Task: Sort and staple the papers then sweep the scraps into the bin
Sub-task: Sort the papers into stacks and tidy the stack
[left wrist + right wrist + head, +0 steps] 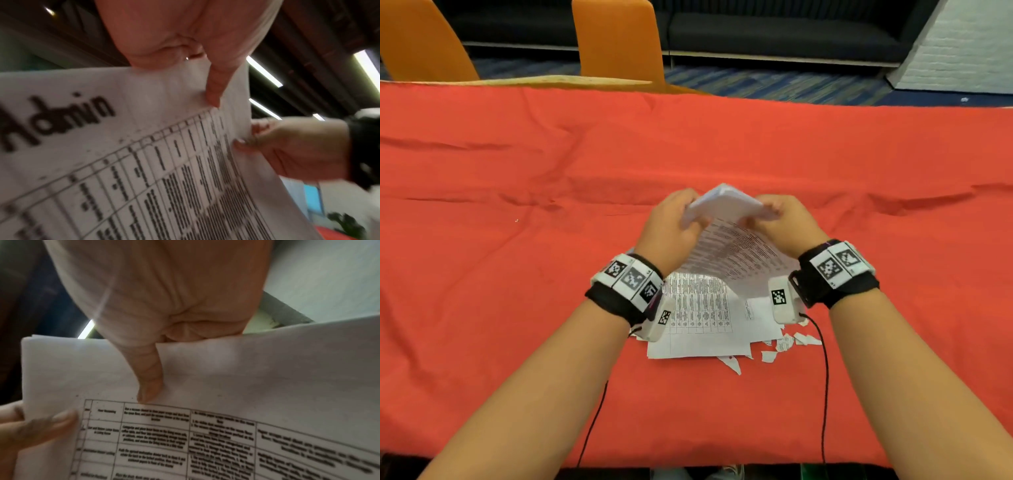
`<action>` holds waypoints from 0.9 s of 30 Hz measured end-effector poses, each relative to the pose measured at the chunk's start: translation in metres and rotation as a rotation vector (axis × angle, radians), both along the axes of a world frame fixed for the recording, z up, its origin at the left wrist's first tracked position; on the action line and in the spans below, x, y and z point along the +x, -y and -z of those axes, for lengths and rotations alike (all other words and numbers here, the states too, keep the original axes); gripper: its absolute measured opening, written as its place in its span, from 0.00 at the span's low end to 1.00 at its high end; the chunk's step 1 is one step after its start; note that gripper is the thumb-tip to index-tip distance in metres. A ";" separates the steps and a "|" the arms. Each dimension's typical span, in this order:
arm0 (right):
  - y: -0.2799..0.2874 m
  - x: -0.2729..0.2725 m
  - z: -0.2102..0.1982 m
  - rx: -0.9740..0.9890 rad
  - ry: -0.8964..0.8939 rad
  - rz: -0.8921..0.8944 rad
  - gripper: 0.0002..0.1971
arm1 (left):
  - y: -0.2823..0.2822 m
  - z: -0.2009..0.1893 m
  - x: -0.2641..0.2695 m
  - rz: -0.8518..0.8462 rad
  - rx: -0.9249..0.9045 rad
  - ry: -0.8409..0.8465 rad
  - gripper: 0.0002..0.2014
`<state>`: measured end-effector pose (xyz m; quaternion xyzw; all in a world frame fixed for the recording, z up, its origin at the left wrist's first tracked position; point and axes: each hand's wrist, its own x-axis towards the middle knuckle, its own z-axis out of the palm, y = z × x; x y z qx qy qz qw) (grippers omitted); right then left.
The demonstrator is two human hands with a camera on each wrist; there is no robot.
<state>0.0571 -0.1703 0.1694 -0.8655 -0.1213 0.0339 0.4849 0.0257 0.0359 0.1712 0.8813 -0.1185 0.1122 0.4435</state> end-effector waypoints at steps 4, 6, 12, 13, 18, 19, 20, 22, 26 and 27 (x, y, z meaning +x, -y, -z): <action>0.018 -0.002 0.005 0.265 0.035 0.086 0.09 | -0.033 -0.017 0.004 -0.089 -0.189 -0.023 0.10; 0.025 -0.006 0.013 0.372 -0.003 0.160 0.11 | -0.045 -0.013 0.002 -0.101 -0.327 -0.121 0.09; 0.014 -0.022 0.046 0.669 -0.140 0.284 0.11 | -0.020 0.024 -0.011 -0.185 -0.683 -0.301 0.12; 0.012 -0.025 0.050 0.690 -0.154 0.296 0.12 | -0.014 0.029 -0.013 -0.220 -0.668 -0.292 0.11; 0.005 -0.042 0.080 0.689 -0.218 0.327 0.11 | 0.003 0.054 -0.031 -0.329 -0.699 -0.217 0.10; 0.004 -0.046 0.085 0.698 -0.235 0.321 0.12 | 0.005 0.061 -0.035 -0.328 -0.705 -0.223 0.10; 0.003 -0.049 0.091 0.696 -0.256 0.324 0.14 | 0.006 0.069 -0.037 -0.325 -0.706 -0.231 0.10; 0.000 -0.052 0.098 0.675 -0.272 0.344 0.14 | 0.006 0.083 -0.038 -0.333 -0.678 -0.248 0.11; -0.005 -0.053 0.105 0.441 -0.250 0.364 0.08 | 0.005 0.104 -0.037 -0.320 -0.602 -0.302 0.13; -0.006 -0.053 0.107 0.406 -0.242 0.372 0.06 | 0.005 0.107 -0.038 -0.308 -0.584 -0.308 0.13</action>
